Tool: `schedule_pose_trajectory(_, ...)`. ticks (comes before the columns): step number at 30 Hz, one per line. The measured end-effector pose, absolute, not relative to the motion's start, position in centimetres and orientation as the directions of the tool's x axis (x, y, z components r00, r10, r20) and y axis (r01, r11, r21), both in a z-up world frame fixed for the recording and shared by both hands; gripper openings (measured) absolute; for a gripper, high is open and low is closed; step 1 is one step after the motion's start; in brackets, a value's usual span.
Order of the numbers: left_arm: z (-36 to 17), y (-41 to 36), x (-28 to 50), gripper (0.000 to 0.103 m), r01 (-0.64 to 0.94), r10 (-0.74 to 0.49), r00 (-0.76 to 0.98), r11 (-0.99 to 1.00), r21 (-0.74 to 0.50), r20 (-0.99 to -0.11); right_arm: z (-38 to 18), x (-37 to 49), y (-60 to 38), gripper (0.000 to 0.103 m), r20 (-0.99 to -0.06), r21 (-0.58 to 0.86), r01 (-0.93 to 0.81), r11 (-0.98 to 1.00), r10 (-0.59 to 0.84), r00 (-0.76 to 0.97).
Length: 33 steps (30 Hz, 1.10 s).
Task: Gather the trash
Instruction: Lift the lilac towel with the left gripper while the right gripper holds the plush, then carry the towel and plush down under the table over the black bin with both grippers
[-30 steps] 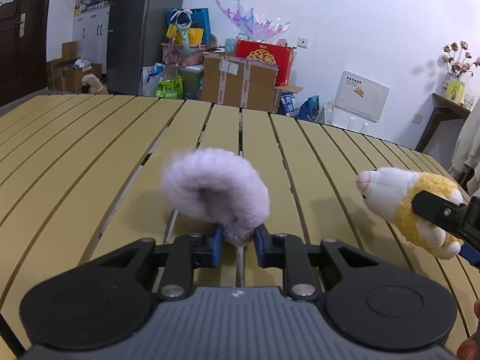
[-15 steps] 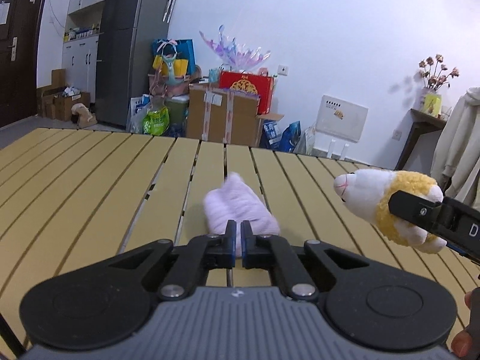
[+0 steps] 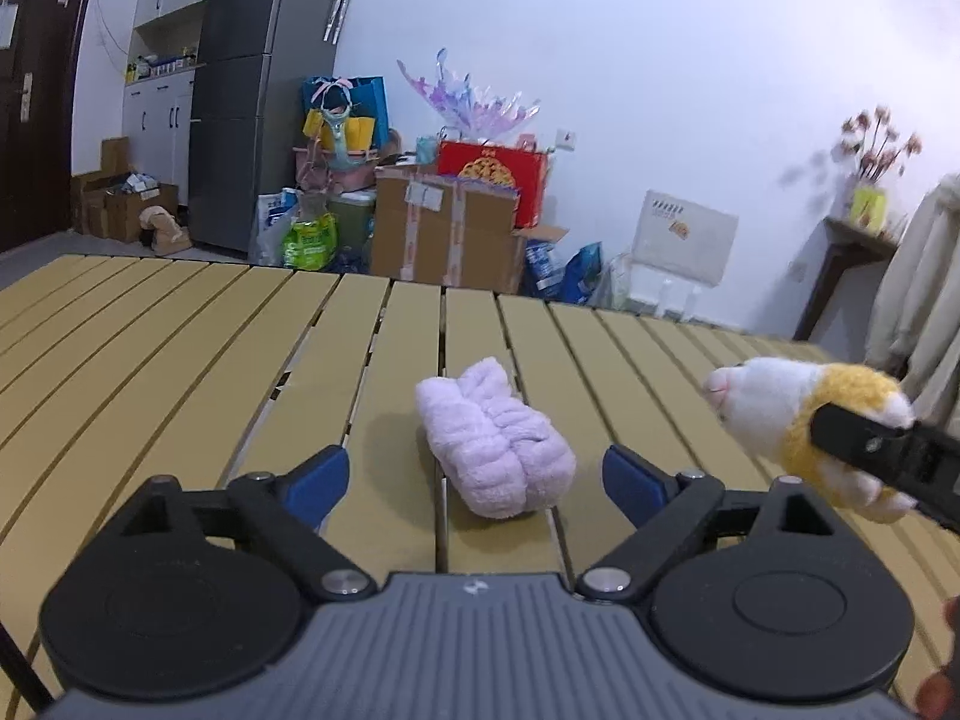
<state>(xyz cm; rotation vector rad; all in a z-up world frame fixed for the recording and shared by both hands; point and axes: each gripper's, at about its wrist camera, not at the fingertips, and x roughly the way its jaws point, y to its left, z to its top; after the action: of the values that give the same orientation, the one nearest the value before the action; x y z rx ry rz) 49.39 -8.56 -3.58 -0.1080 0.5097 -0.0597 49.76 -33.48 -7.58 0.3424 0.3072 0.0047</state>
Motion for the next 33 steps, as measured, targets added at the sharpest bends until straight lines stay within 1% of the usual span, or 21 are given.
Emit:
schedule_pose_trajectory(3,-4.1,-10.2,51.7,0.098,0.013,-0.046,0.854,0.998,-0.066,-0.518,-8.2,51.0,-34.6,0.094,-0.291,0.367,0.059,0.928,0.055,0.955)
schedule_pose_trajectory(8,-5.0,-11.7,54.7,0.096,-0.015,-0.01,0.804,0.999,-0.037,-0.595,-9.2,52.6,-36.0,0.094,-0.289,0.403,0.076,0.912,0.047,0.956)
schedule_pose_trajectory(9,-5.2,-11.9,55.1,0.089,-0.023,-0.001,0.794,0.999,-0.032,-0.607,-9.3,52.9,-36.2,0.094,-0.292,0.408,0.079,0.909,0.048,0.955)
schedule_pose_trajectory(10,-5.4,-11.9,55.4,0.069,-0.037,0.012,0.784,0.999,-0.027,-0.62,-9.5,53.1,-36.3,0.094,-0.295,0.411,0.082,0.908,0.047,0.954)
schedule_pose_trajectory(11,-5.5,-11.9,55.6,0.058,-0.045,0.018,0.775,0.999,-0.027,-0.632,-9.6,53.2,-36.3,0.094,-0.297,0.412,0.085,0.907,0.046,0.954)
schedule_pose_trajectory(12,-5.7,-11.7,55.8,0.051,-0.044,0.002,0.76,0.998,-0.049,-0.65,-9.7,53.3,-36.4,0.094,-0.299,0.413,0.086,0.907,0.046,0.953)
schedule_pose_trajectory(14,-6.0,-11.3,55.6,0.047,-0.054,-0.009,0.756,0.996,-0.076,-0.655,-9.8,53.5,-36.4,0.094,-0.301,0.414,0.086,0.906,0.047,0.952)
schedule_pose_trajectory(16,-5.8,-10.9,55.1,0.042,-0.048,-0.013,0.772,0.996,-0.078,-0.636,-9.7,53.6,-36.4,0.094,-0.3,0.415,0.085,0.906,0.048,0.953)
schedule_pose_trajectory(25,-4.6,-10.9,53.0,0.04,-0.019,-0.015,0.791,0.999,-0.05,-0.612,-8.9,53.2,-35.7,0.094,-0.292,0.416,0.067,0.907,0.063,0.954)
schedule_pose_trajectory(33,-1.9,-9.7,49.7,0.04,-0.012,-0.022,0.81,0.998,-0.055,-0.586,-6.8,50.2,-34.7,0.094,-0.264,0.395,0.028,0.918,0.084,0.961)
